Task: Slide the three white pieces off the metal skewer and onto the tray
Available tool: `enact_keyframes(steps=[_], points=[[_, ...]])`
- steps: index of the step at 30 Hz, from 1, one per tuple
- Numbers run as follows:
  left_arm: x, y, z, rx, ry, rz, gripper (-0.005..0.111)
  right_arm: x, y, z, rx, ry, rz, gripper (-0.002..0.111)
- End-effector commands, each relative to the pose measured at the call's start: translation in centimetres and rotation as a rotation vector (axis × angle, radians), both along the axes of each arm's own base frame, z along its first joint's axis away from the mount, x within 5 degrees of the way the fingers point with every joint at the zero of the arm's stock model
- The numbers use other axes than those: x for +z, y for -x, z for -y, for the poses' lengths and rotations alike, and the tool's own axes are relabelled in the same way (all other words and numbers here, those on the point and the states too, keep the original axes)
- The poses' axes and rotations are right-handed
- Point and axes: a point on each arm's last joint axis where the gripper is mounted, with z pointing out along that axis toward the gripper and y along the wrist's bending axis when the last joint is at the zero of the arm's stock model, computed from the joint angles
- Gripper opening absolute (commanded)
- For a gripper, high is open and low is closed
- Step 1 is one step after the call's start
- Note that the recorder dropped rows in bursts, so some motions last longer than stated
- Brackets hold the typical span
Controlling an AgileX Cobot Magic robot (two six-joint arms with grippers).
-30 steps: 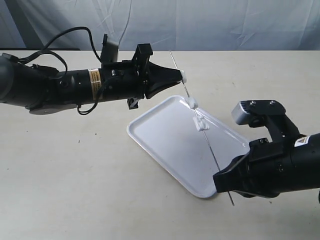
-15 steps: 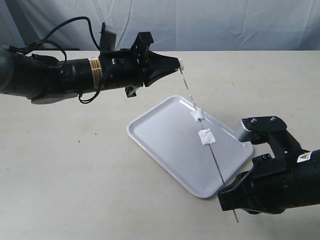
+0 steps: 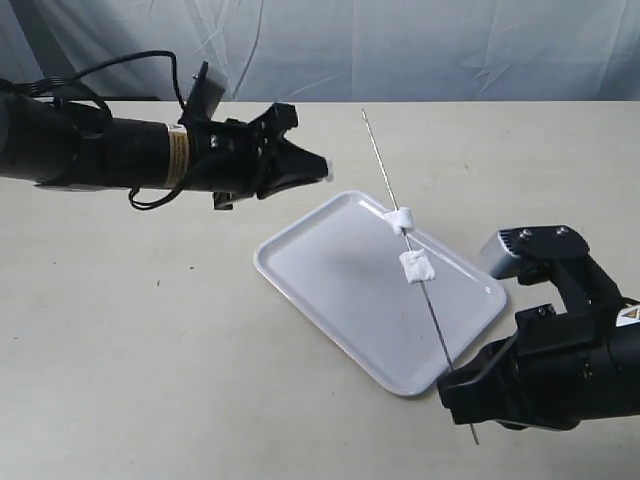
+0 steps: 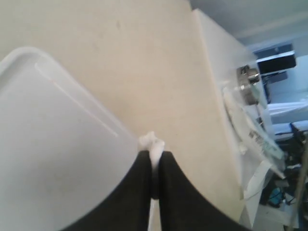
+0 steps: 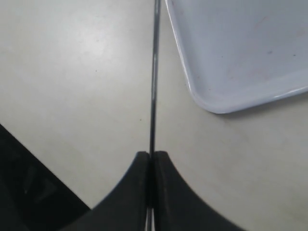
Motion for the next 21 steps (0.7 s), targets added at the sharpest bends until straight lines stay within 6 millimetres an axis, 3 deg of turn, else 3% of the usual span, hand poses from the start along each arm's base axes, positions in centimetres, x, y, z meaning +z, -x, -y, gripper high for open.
enact_keyframes(steps=[1,5,9,15,17,21], points=[[-0.9,0.4,0.0,-0.046,-0.076,-0.037,0.000,0.5,0.1,0.1,-0.013,-0.017,0.034,-0.001],[-2.7,0.7,0.8,-0.082,-0.094,-0.079,0.000,0.5,0.2,0.1,-0.010,-0.021,0.026,-0.001],[-5.9,1.3,3.4,-0.133,-0.107,-0.152,0.000,0.5,0.2,0.1,-0.010,-0.021,0.026,-0.001],[-6.5,0.6,3.6,-0.108,-0.149,-0.135,0.001,0.5,0.2,0.1,-0.010,-0.021,0.026,-0.001],[-6.5,0.5,3.6,-0.107,-0.153,-0.131,0.009,0.5,0.2,0.1,-0.011,-0.021,0.028,-0.001],[-6.5,0.6,3.6,-0.112,-0.147,-0.133,0.036,0.5,0.2,0.1,-0.013,-0.023,0.029,-0.001]])
